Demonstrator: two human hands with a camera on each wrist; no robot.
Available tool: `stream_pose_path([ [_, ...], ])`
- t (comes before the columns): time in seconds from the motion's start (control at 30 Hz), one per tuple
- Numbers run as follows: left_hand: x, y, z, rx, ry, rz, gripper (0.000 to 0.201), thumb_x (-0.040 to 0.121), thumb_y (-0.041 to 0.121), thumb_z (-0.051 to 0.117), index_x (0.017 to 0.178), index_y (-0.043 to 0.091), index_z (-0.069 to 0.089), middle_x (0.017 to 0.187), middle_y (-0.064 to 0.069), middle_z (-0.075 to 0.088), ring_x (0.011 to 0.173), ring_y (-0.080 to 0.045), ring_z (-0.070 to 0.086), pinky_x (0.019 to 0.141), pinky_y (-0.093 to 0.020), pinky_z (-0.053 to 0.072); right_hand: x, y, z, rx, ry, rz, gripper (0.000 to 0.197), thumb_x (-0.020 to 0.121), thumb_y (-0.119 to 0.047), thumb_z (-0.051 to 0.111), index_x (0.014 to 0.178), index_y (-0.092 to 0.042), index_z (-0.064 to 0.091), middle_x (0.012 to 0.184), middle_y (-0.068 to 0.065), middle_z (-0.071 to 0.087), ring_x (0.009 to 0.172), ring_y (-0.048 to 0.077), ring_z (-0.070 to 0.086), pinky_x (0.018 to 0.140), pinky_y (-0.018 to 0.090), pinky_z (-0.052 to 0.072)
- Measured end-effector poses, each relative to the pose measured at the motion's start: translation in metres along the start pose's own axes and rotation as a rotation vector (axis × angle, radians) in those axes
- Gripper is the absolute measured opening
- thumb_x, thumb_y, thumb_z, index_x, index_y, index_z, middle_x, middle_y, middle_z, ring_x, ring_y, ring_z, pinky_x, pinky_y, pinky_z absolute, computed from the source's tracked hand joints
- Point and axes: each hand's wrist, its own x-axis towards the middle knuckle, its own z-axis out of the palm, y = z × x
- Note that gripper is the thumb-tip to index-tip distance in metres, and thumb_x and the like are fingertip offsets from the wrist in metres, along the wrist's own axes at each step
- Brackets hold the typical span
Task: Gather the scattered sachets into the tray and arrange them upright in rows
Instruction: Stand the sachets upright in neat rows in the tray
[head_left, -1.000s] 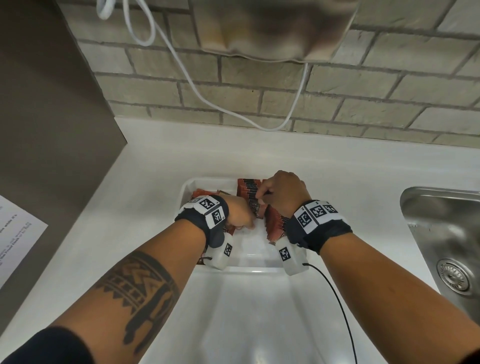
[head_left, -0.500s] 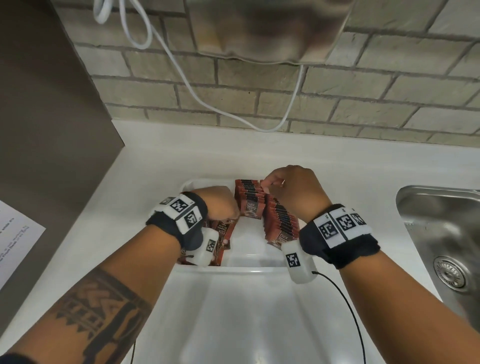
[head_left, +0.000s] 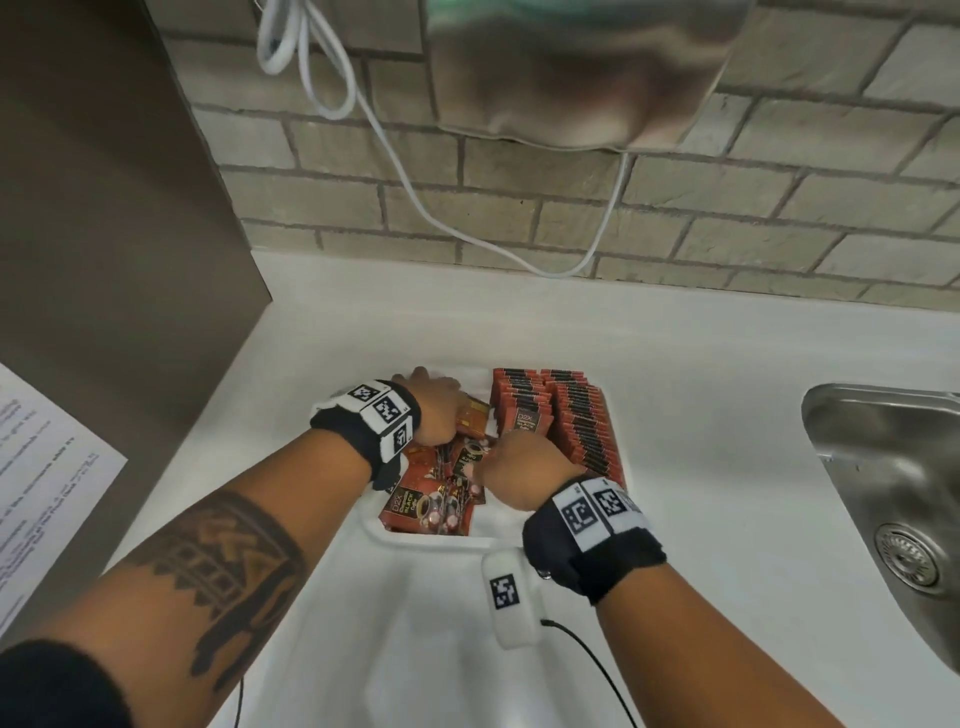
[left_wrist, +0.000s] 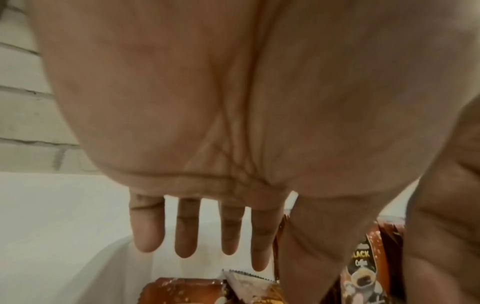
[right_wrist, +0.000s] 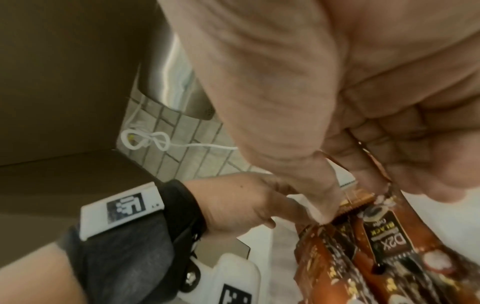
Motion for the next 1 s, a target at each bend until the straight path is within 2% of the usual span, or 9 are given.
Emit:
stream_pose_path([
  [0.13, 0.002, 0.008, -0.006, 0.106, -0.037, 0.012, 0.066, 0.098, 0.015, 0.041, 0.159, 0.033, 0.021, 0.162, -0.002, 0.025, 0.148, -0.038, 0.017, 0.116, -0.056, 0.021, 0.013, -0.013, 0.008, -0.08, 0.017, 0.056, 0.038, 0.098, -0.035, 0.053, 0.114, -0.003, 0.065, 0.111, 0.011, 0.069, 0.102, 0.026, 0.066, 0.082, 0.032, 0.053],
  [0.27, 0.005, 0.012, -0.005, 0.184, -0.029, -0.002, 0.052, 0.1, 0.014, 0.04, 0.151, 0.023, 0.039, 0.15, -0.01, 0.043, 0.14, -0.034, 0.032, 0.114, -0.05, 0.021, 0.012, -0.018, 0.012, -0.135, 0.001, 0.101, 0.025, 0.102, -0.022, 0.048, 0.102, -0.004, 0.064, 0.107, 0.011, 0.067, 0.114, 0.027, 0.063, 0.071, 0.026, 0.048],
  [0.37, 0.012, 0.011, -0.002, 0.161, -0.021, -0.04, 0.047, 0.097, 0.015, 0.044, 0.143, 0.023, 0.049, 0.142, -0.01, 0.048, 0.135, -0.034, 0.032, 0.109, -0.049, 0.027, 0.013, -0.016, 0.013, -0.102, -0.013, 0.111, 0.032, 0.105, -0.017, 0.041, 0.122, 0.002, 0.061, 0.128, 0.015, 0.062, 0.119, 0.028, 0.061, 0.09, 0.03, 0.05],
  [0.43, 0.015, 0.011, -0.002, 0.16, -0.018, -0.06, 0.043, 0.097, 0.019, 0.046, 0.139, 0.023, 0.053, 0.139, -0.008, 0.049, 0.132, -0.033, 0.033, 0.106, -0.046, 0.029, 0.016, -0.015, 0.014, -0.105, -0.016, 0.102, 0.033, 0.104, -0.017, 0.042, 0.124, 0.003, 0.06, 0.129, 0.016, 0.062, 0.118, 0.028, 0.061, 0.093, 0.03, 0.05],
  [0.53, 0.021, 0.011, -0.001, 0.159, -0.039, -0.077, 0.039, 0.097, 0.024, 0.046, 0.136, 0.023, 0.054, 0.135, -0.005, 0.051, 0.13, -0.033, 0.032, 0.1, -0.044, 0.031, 0.019, -0.014, 0.012, -0.131, -0.025, 0.081, 0.031, 0.101, -0.017, 0.048, 0.122, 0.003, 0.061, 0.126, 0.016, 0.064, 0.115, 0.028, 0.063, 0.091, 0.031, 0.05],
  [0.67, 0.022, 0.013, -0.005, 0.143, -0.045, -0.092, 0.034, 0.099, 0.018, 0.045, 0.131, 0.016, 0.056, 0.123, -0.006, 0.052, 0.132, -0.035, 0.032, 0.102, -0.045, 0.03, 0.025, -0.011, 0.013, -0.08, -0.003, 0.077, 0.029, 0.1, -0.011, 0.047, 0.119, 0.004, 0.062, 0.123, 0.018, 0.065, 0.107, 0.028, 0.063, 0.085, 0.031, 0.05],
  [0.77, 0.022, 0.009, -0.006, 0.086, -0.006, -0.099, 0.034, 0.098, 0.014, 0.047, 0.132, 0.012, 0.05, 0.131, -0.01, 0.055, 0.13, -0.033, 0.037, 0.094, -0.04, 0.031, 0.03, -0.006, 0.017, -0.022, 0.041, 0.061, 0.028, 0.099, -0.014, 0.048, 0.115, 0.002, 0.064, 0.117, 0.017, 0.067, 0.098, 0.026, 0.063, 0.075, 0.028, 0.045],
  [0.87, 0.025, 0.0, -0.002, -0.005, 0.022, -0.118, 0.041, 0.092, 0.011, 0.049, 0.132, 0.015, 0.042, 0.132, -0.013, 0.052, 0.128, -0.036, 0.035, 0.103, -0.045, 0.035, 0.034, -0.003, 0.02, 0.026, 0.055, 0.043, 0.027, 0.098, -0.014, 0.047, 0.111, 0.002, 0.065, 0.11, 0.016, 0.067, 0.086, 0.023, 0.055, 0.072, 0.027, 0.043],
  [1.0, 0.026, -0.004, 0.001, -0.019, 0.054, -0.085, 0.048, 0.096, 0.011, 0.049, 0.142, 0.022, 0.045, 0.141, -0.009, 0.05, 0.131, -0.034, 0.039, 0.105, -0.043, 0.033, 0.038, 0.002, 0.022, 0.097, 0.096, 0.039, 0.027, 0.099, -0.019, 0.05, 0.106, 0.001, 0.066, 0.094, 0.014, 0.064, 0.083, 0.023, 0.055, 0.069, 0.027, 0.04],
])
